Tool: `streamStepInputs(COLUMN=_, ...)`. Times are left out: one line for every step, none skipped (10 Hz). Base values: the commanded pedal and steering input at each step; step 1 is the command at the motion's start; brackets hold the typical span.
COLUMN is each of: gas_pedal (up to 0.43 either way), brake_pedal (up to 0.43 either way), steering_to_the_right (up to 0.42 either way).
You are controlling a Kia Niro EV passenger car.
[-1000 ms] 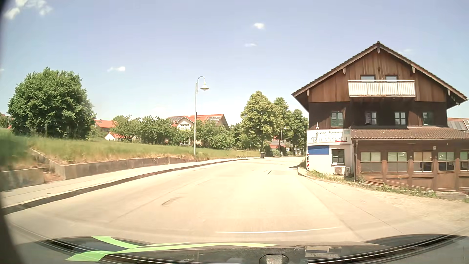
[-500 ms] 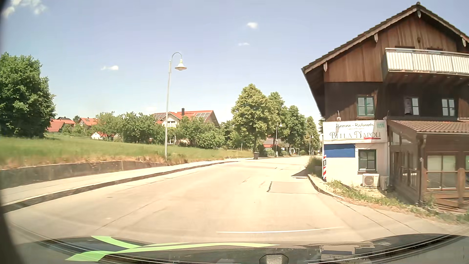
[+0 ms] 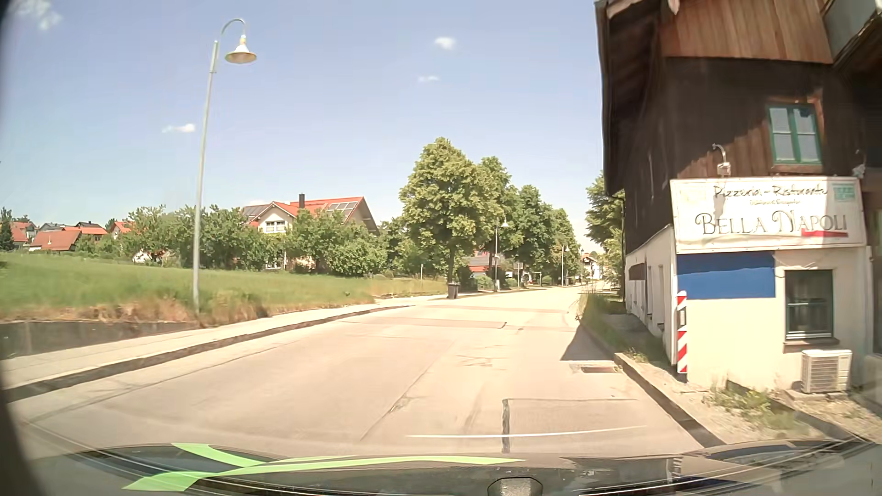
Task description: Follow the waypoints while adhering to traffic rules and regulations
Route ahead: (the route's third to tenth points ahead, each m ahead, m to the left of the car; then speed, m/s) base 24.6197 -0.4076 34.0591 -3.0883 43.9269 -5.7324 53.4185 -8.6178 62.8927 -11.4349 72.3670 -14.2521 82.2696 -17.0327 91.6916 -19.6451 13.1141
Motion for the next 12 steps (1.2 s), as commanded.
streamStepInputs(gas_pedal=0.13, brake_pedal=0.0, steering_to_the_right=0.037)
streamStepInputs(gas_pedal=0.13, brake_pedal=0.0, steering_to_the_right=0.037)
streamStepInputs(gas_pedal=0.13, brake_pedal=0.0, steering_to_the_right=0.037)
streamStepInputs(gas_pedal=0.13, brake_pedal=0.0, steering_to_the_right=0.038)
streamStepInputs(gas_pedal=0.13, brake_pedal=0.0, steering_to_the_right=0.038)
streamStepInputs(gas_pedal=0.13, brake_pedal=0.0, steering_to_the_right=0.038)
streamStepInputs(gas_pedal=0.13, brake_pedal=0.0, steering_to_the_right=0.038)
streamStepInputs(gas_pedal=0.13, brake_pedal=0.0, steering_to_the_right=0.036)
streamStepInputs(gas_pedal=0.15, brake_pedal=0.0, steering_to_the_right=0.036)
streamStepInputs(gas_pedal=0.15, brake_pedal=0.0, steering_to_the_right=0.036)
streamStepInputs(gas_pedal=0.15, brake_pedal=0.0, steering_to_the_right=0.035)
streamStepInputs(gas_pedal=0.157, brake_pedal=0.0, steering_to_the_right=0.035)
